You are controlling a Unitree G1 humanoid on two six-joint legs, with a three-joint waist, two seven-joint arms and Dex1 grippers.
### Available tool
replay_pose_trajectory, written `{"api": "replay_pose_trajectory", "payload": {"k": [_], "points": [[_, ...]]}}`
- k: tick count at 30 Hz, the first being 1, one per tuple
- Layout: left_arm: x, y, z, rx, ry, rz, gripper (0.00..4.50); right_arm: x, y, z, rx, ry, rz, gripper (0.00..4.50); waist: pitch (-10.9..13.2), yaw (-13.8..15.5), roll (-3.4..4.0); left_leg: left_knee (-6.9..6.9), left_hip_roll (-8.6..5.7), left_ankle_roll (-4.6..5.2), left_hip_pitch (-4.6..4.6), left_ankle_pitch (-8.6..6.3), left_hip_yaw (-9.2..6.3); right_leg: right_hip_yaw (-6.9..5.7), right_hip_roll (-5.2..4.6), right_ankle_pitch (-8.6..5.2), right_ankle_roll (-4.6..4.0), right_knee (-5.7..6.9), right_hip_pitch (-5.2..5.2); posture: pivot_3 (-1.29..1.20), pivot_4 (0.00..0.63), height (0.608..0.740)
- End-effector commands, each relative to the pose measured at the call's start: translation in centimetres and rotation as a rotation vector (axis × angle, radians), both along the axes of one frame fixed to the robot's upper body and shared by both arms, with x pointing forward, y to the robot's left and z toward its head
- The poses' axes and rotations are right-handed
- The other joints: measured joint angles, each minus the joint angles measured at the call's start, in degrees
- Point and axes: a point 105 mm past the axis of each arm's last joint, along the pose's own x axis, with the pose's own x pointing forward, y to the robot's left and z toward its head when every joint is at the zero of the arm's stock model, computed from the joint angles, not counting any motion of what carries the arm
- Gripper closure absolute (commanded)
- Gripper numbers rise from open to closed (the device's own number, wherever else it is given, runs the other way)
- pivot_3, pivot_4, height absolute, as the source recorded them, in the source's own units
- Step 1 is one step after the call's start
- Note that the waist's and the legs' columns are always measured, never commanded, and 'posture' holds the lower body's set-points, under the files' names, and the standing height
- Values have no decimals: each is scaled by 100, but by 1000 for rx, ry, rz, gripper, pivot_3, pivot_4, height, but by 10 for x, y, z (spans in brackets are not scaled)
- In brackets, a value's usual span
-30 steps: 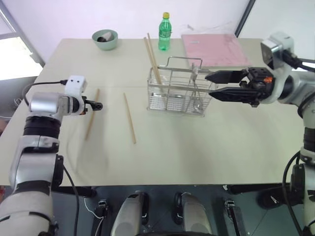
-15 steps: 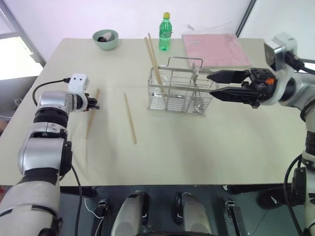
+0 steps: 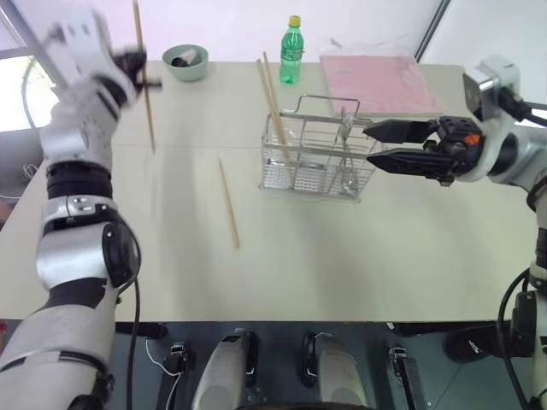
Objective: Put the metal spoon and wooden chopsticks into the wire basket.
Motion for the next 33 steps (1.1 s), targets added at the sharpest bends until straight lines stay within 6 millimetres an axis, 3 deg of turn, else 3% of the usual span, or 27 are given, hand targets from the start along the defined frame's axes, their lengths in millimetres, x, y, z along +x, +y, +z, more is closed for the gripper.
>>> {"api": "replay_pose_trajectory", "payload": {"k": [1,3,9,20,26,29,33], "points": [[-35,-42,56,-49,-207,-158,4427,-4,-6,12,15,-54,-29,986,0,4,0,5,-5,9,-5,4,0,0,-2,5,9,-3,0,0,150,686],[-36,-64,56,-29,-222,-194,4427,-4,-6,13,16,-55,-36,986,0,2,0,10,-13,15,-2,7,1,1,-4,11,17,-3,7,0,150,686],[-22,-102,43,-50,-191,-247,4427,-5,-9,14,31,-57,-73,986,-1,0,2,8,-12,30,30,14,3,2,1,14,15,2,35,0,150,686],[-5,-165,-12,36,-120,-321,4427,-9,-15,12,53,-51,-135,986,0,49,0,11,-13,55,24,2,9,1,-2,14,16,-3,35,0,150,686],[-3,-181,-50,119,-83,-320,4427,-8,-17,13,71,-53,-156,986,-1,108,1,11,-12,58,28,0,10,4,-2,15,16,-2,35,0,150,686],[-3,-182,-62,82,-43,-341,3391,-7,-16,13,76,-53,-162,986,-1,139,1,11,-11,63,26,-3,8,4,-2,15,15,-2,33,0,150,686],[-10,-181,-61,27,-35,-359,1429,-4,-15,13,84,-48,-170,986,-1,153,1,15,-12,64,17,-3,5,4,-3,16,15,-3,29,0,150,686]]}}
